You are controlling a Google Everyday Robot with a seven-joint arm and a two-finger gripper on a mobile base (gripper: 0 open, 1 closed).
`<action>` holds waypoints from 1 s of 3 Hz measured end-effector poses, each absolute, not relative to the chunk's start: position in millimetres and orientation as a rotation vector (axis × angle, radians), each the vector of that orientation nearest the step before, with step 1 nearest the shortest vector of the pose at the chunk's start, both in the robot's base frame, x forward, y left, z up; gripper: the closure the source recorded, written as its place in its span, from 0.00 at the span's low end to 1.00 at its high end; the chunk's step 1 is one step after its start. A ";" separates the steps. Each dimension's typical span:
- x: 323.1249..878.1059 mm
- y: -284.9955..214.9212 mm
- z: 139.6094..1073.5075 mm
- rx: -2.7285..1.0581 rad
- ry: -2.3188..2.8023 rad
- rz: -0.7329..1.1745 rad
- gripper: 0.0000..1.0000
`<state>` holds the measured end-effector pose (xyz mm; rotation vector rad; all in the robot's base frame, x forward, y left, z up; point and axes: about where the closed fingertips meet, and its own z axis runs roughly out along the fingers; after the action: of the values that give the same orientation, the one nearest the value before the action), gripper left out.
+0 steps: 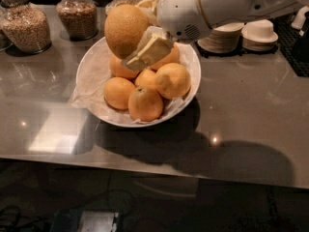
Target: Pick orange from white bowl
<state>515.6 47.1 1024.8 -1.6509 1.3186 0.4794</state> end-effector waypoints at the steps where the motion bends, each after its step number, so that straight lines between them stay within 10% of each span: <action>1: 466.5 46.8 1055.9 -1.665 1.150 0.432 1.00; 3: 400.8 54.0 1078.9 -1.779 0.881 0.341 1.00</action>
Offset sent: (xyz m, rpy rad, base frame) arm -0.1361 -0.0028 0.0611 0.0435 -0.4147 0.2340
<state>400.8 54.0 1078.9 -1.7790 0.8809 0.3414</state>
